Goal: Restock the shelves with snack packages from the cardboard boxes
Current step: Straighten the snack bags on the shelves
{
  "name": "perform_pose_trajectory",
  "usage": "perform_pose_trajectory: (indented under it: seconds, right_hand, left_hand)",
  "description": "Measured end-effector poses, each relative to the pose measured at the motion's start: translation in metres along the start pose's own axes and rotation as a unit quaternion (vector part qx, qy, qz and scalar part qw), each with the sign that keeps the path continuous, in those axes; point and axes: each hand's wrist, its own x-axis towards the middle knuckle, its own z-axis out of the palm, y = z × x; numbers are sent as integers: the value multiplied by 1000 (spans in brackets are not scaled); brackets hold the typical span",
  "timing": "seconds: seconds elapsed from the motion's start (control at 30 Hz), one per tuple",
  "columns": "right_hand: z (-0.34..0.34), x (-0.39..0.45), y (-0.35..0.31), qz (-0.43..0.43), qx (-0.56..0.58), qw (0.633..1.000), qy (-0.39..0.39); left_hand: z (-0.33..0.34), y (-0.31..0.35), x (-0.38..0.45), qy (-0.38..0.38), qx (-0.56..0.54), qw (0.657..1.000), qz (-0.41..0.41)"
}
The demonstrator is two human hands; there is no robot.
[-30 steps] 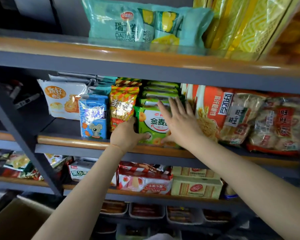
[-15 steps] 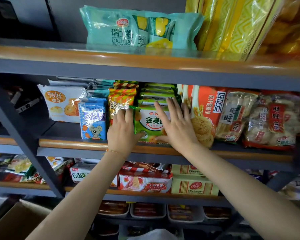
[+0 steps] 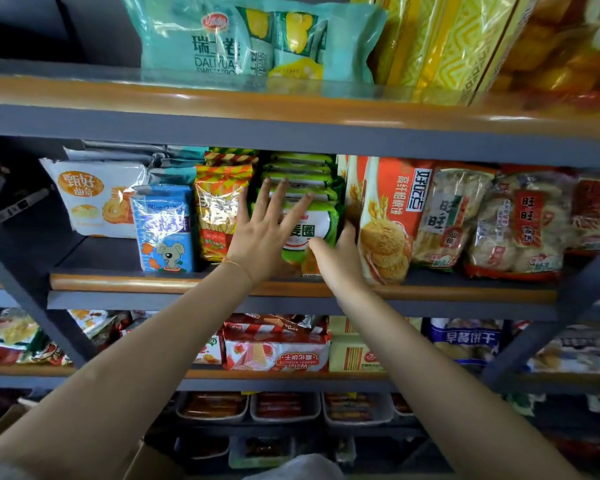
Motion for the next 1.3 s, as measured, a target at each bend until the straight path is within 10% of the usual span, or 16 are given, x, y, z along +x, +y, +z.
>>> perform_pose_trajectory:
  seconds: [0.33, 0.57, 0.7, 1.3]
  right_hand:
    - [-13, -17, 3, -91, -54, 992, -62]
    - [-97, -31, 12, -253, -99, 936, 222]
    - [-121, 8, 35, -107, -53, 988, 100]
    - [-92, 61, 48, -159, -10, 987, -37]
  left_hand:
    - [4, 0, 0, 9, -14, 1000, -7]
    - [-10, 15, 3, 36, -70, 996, -32]
    - [-14, 53, 10, 58, -81, 995, -20]
    - [-1, 91, 22, 104, -109, 984, -93]
